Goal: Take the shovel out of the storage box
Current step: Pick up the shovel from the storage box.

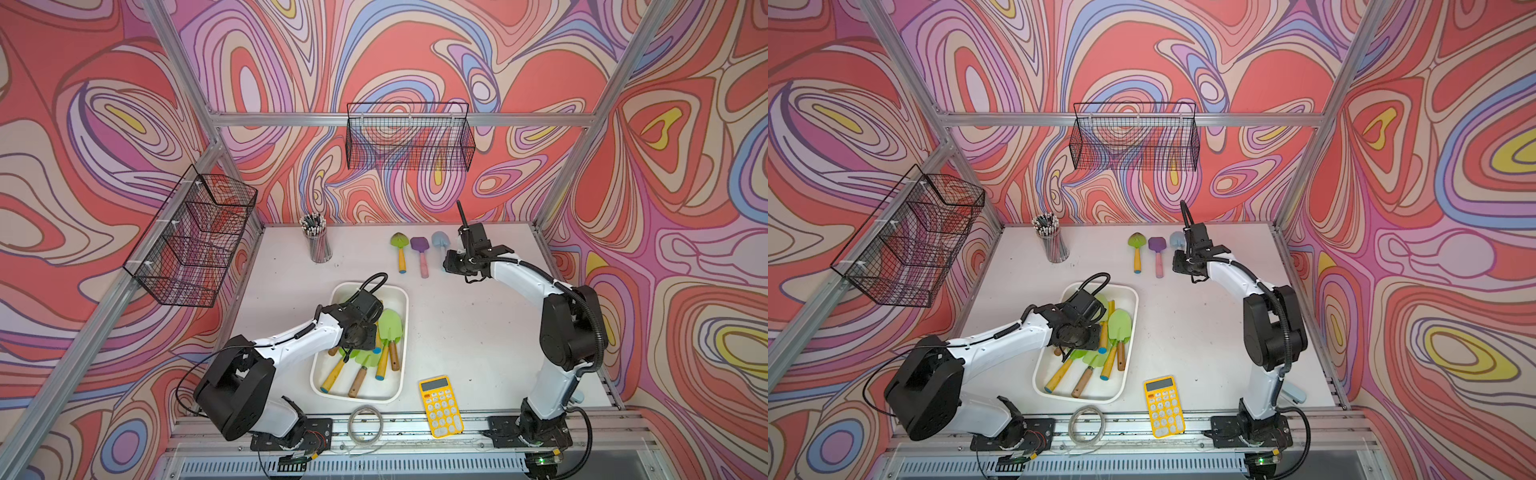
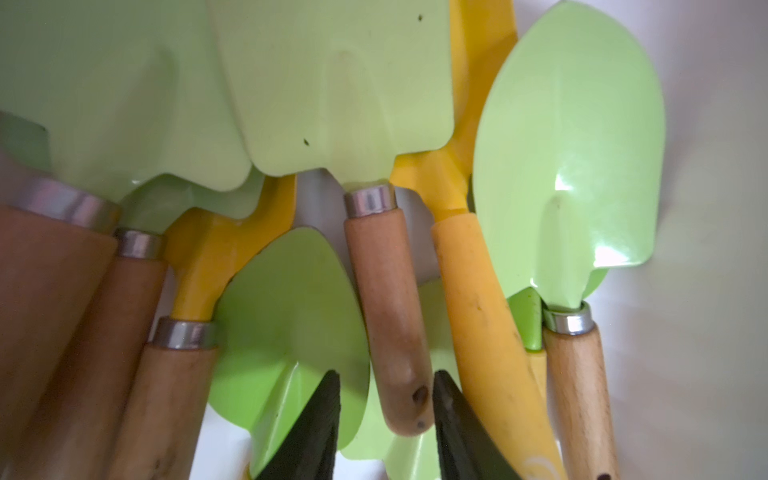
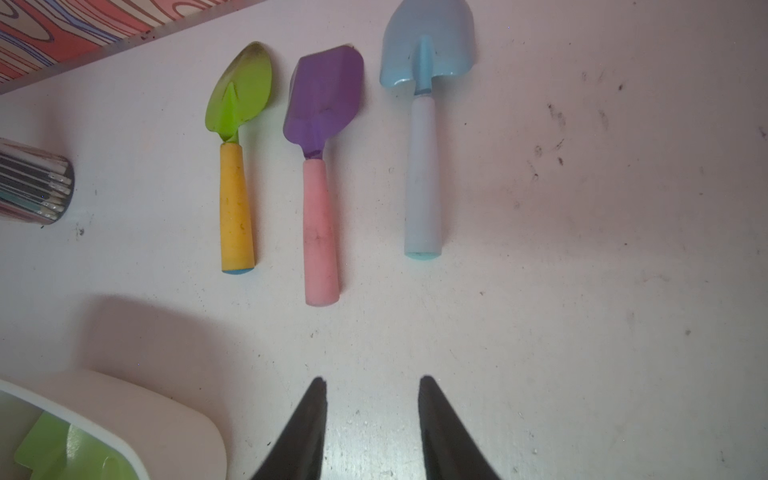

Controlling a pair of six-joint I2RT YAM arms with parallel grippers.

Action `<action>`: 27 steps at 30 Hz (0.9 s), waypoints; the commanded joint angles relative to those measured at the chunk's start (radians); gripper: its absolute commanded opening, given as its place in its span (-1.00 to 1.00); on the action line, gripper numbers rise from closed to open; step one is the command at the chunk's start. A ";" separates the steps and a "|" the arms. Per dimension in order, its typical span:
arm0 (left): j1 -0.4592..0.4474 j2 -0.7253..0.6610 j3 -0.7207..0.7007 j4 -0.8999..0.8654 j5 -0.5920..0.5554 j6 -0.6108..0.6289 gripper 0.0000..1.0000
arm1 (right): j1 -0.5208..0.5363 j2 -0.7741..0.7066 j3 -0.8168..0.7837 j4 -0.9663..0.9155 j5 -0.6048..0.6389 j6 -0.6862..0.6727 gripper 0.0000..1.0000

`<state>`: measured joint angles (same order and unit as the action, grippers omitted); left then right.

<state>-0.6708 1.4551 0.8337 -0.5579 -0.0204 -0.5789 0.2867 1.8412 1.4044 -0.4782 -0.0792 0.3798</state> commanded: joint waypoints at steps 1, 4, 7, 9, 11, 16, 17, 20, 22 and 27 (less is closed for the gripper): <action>-0.021 0.024 0.025 -0.029 -0.027 0.008 -0.18 | 0.000 -0.031 -0.022 0.018 -0.006 0.005 -0.22; -0.043 0.046 0.041 -0.044 -0.049 0.014 -0.17 | 0.000 -0.033 -0.028 0.023 -0.008 0.007 -0.23; -0.057 0.062 0.050 -0.051 -0.062 0.013 -0.17 | 0.001 -0.035 -0.037 0.028 -0.012 0.007 -0.22; -0.062 0.070 0.057 -0.059 -0.076 0.011 -0.17 | 0.000 -0.039 -0.043 0.032 -0.014 0.007 -0.23; -0.063 0.078 0.062 -0.068 -0.090 0.010 -0.17 | 0.000 -0.042 -0.049 0.035 -0.016 0.006 -0.23; -0.065 0.115 0.077 -0.077 -0.108 0.014 -0.18 | 0.000 -0.045 -0.058 0.042 -0.024 0.007 -0.23; -0.065 0.122 0.080 -0.076 -0.108 0.015 -0.19 | -0.001 -0.045 -0.060 0.042 -0.024 0.006 -0.23; -0.071 0.137 0.087 -0.067 -0.107 0.015 -0.25 | 0.000 -0.045 -0.063 0.044 -0.026 0.006 -0.23; -0.079 0.142 0.091 -0.067 -0.111 0.016 -0.30 | 0.000 -0.044 -0.065 0.047 -0.030 0.008 -0.23; -0.084 0.164 0.099 -0.071 -0.121 0.015 -0.38 | 0.000 -0.045 -0.068 0.052 -0.035 0.008 -0.23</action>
<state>-0.7475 1.5913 0.9146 -0.5983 -0.1215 -0.5686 0.2867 1.8301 1.3521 -0.4442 -0.1059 0.3801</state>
